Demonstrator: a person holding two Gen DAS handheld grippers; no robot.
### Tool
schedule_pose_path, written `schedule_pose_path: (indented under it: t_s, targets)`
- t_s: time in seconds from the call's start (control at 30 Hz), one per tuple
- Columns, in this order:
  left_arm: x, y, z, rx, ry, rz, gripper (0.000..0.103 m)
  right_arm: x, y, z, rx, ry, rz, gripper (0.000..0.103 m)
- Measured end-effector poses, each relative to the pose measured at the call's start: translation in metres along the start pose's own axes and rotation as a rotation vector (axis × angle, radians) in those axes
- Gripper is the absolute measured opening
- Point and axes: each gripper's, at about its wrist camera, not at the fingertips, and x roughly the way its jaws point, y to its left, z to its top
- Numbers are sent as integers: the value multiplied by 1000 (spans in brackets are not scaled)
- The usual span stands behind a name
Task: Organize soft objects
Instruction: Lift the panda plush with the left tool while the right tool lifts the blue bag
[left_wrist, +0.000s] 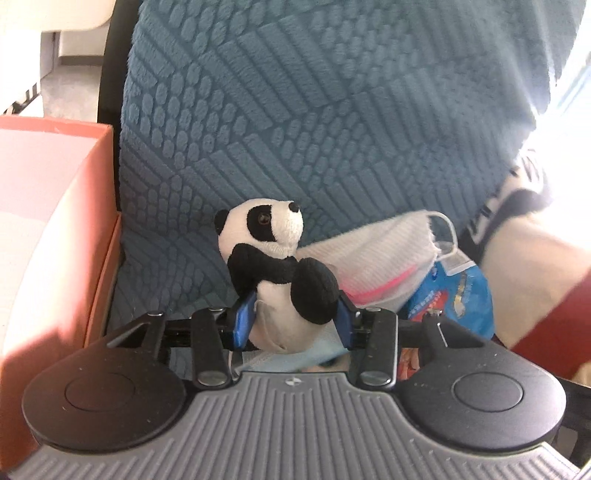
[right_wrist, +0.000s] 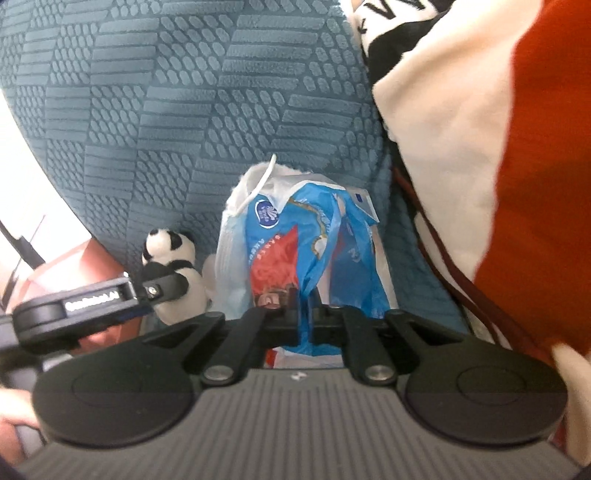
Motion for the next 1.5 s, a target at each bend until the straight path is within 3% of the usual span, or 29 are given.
schedule_pose_path:
  t_s: [0.13, 0.47, 1.0, 1.5]
  targets:
    - [-14, -6, -7, 13, 9, -23, 51, -18, -5, -7, 13, 14, -19, 6]
    - [-33, -24, -34, 60, 12, 8, 49, -40, -6, -31, 75, 38, -29, 6]
    - [-79, -14, -73, 52, 0, 19, 45, -67, 16, -68, 3, 66, -36, 6]
    - [-107, -9, -95, 46, 15, 4, 43, -84, 29, -73, -34, 32, -42, 6]
